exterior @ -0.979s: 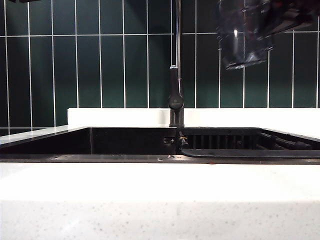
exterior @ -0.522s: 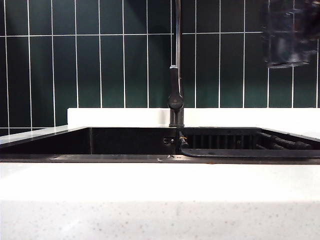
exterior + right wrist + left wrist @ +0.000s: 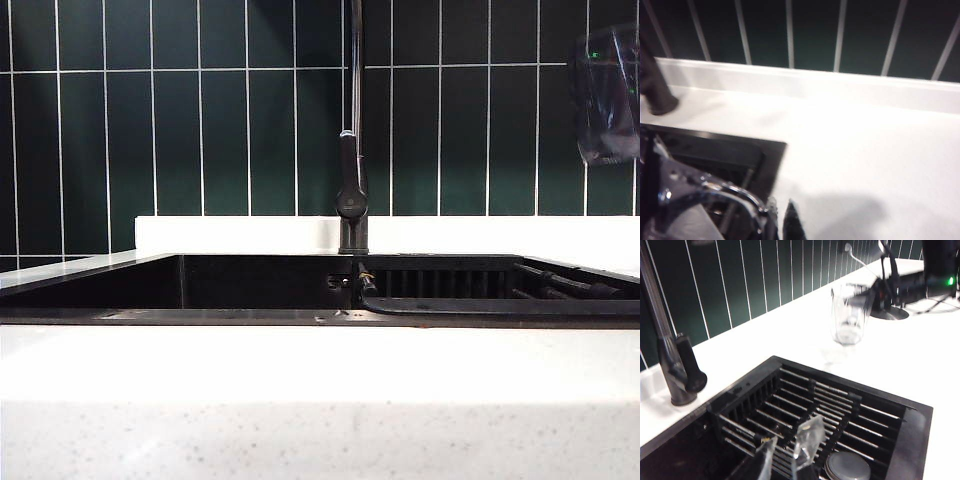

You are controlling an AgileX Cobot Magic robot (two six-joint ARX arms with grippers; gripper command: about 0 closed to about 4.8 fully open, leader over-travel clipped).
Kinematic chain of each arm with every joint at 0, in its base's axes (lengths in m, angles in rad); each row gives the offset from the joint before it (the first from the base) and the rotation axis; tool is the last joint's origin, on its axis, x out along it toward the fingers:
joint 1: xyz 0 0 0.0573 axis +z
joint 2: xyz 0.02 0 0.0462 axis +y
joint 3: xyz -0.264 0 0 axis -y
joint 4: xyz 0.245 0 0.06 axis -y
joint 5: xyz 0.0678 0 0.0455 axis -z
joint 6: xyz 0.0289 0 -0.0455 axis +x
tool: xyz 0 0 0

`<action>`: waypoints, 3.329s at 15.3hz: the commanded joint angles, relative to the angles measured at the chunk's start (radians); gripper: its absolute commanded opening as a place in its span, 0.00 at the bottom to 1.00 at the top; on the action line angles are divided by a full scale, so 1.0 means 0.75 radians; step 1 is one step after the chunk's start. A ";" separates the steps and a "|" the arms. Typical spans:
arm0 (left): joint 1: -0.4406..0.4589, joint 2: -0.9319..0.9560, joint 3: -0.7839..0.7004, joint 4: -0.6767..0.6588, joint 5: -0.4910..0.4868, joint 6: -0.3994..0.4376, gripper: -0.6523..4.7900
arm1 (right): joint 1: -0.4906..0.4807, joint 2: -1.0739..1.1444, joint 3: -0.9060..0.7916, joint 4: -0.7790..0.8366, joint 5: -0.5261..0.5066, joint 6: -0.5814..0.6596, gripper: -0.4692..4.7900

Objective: Pick up the mug next to the sink, go to the faucet to get some water, pour the water into the sink, and finally put the mug back to its place.

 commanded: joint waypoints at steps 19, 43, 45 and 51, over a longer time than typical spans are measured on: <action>-0.001 -0.003 0.001 0.033 0.002 0.000 0.24 | -0.001 0.390 -0.142 0.681 0.234 0.055 0.09; -0.001 -0.003 0.001 0.056 0.008 -0.010 0.24 | -0.149 0.549 -0.141 0.791 -0.165 0.174 0.09; -0.001 -0.003 0.001 0.056 0.014 -0.010 0.24 | -0.149 0.549 -0.141 0.750 -0.164 0.148 0.09; -0.001 -0.003 0.001 0.057 0.013 -0.010 0.24 | -0.149 0.549 -0.141 0.721 -0.164 0.123 0.09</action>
